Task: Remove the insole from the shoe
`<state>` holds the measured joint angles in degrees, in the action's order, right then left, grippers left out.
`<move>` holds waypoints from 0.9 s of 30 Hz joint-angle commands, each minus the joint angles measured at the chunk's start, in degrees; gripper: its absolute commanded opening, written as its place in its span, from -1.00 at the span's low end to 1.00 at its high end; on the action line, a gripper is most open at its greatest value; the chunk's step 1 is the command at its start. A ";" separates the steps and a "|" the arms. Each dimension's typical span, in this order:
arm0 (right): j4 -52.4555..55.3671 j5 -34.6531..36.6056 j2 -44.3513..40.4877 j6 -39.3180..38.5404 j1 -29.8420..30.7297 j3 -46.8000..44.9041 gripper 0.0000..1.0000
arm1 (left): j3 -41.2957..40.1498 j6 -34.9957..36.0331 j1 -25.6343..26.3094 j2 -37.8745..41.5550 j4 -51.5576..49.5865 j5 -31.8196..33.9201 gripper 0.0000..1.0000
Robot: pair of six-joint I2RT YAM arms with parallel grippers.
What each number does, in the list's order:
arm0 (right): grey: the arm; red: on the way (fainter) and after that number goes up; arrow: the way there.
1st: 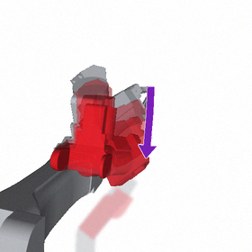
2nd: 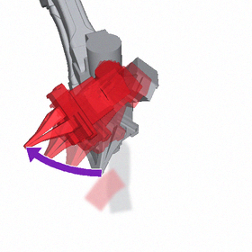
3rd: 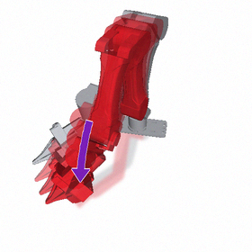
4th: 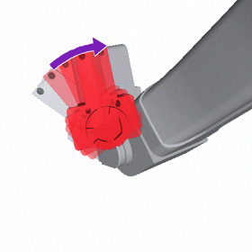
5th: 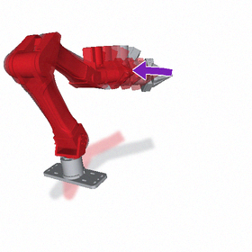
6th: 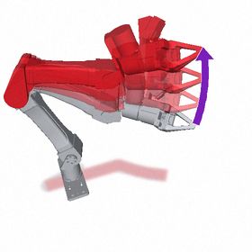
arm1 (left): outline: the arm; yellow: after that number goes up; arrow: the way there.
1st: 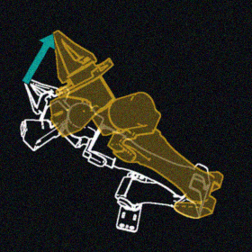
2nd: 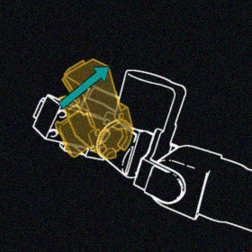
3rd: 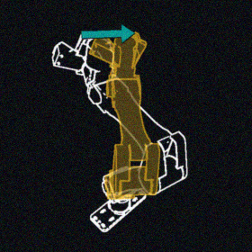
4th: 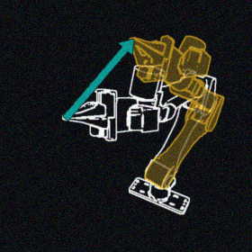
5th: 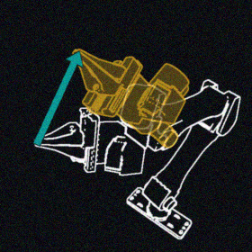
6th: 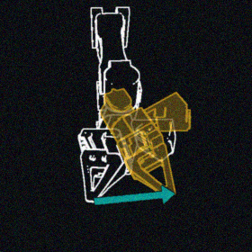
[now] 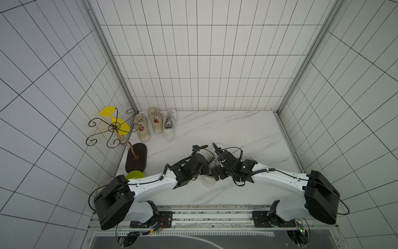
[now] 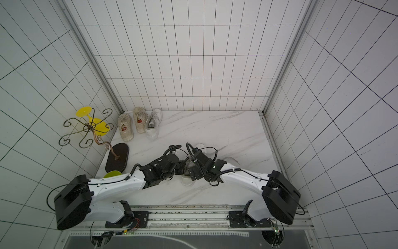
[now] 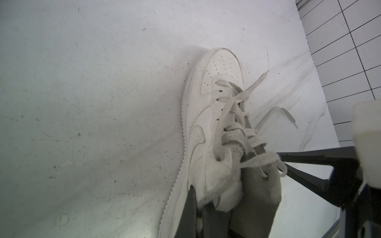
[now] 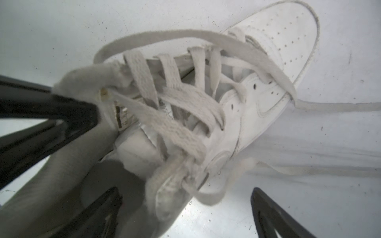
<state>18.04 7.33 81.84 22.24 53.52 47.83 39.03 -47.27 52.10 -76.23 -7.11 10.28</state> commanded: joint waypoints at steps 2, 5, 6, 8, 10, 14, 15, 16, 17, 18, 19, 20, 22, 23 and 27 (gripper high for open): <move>4.30 6.11 4.80 2.24 0.98 2.35 0.98 | -0.17 -1.75 0.28 2.73 6.12 2.47 -1.00; 4.64 13.10 5.61 3.77 0.90 2.70 0.93 | -0.36 -1.78 0.37 3.10 6.29 2.37 -1.00; 4.39 14.36 5.16 3.69 0.86 2.92 0.91 | -0.36 -1.62 0.37 3.10 6.26 2.32 -1.00; 2.90 15.55 2.97 2.63 0.98 3.30 0.84 | -0.53 -1.67 0.37 2.99 6.26 2.16 -1.00; 1.42 15.81 0.38 2.04 0.98 3.59 0.77 | -0.62 -1.61 0.37 2.69 6.31 1.84 -1.00; -1.39 16.79 -2.90 1.49 0.82 3.46 0.68 | -0.79 -1.44 0.46 1.77 7.06 0.58 -0.91; -1.67 17.00 -2.75 1.45 0.54 3.65 0.67 | -0.88 -1.31 0.46 1.70 7.47 0.09 -0.86; -1.37 17.01 -2.12 1.42 0.12 3.99 0.62 | -1.12 -1.16 0.54 1.64 8.17 -0.38 -0.78; -1.17 16.75 -1.40 1.53 -0.31 4.30 0.57 | -1.27 -0.99 0.55 1.61 8.68 -0.78 -0.70; -1.07 16.17 -1.02 1.57 -0.74 4.41 0.52 | -1.32 -0.90 0.63 1.45 9.10 -1.09 -0.63; -1.22 15.43 -0.67 1.58 -1.18 4.43 0.46 | -1.32 -0.59 0.64 1.28 9.51 -1.51 -0.54; -1.75 14.81 -0.63 1.47 -1.44 4.29 0.41 | -1.24 -0.19 0.64 1.04 9.90 -2.15 -0.47; -2.53 13.87 -0.96 1.32 -1.62 3.97 0.33 | -0.89 0.74 0.64 0.35 10.83 -3.59 -0.34; -2.81 13.61 -1.22 1.31 -1.74 3.81 0.30 | -0.63 1.02 0.64 -0.11 11.07 -4.23 -0.29; -3.54 12.25 -2.25 1.39 -2.60 3.66 0.21 | 0.21 1.99 0.63 -2.12 11.42 -5.13 -0.18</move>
<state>15.84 19.88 80.82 23.20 51.83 49.08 37.93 -46.09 52.51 -76.75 2.22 6.48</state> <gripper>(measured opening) 0.613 0.404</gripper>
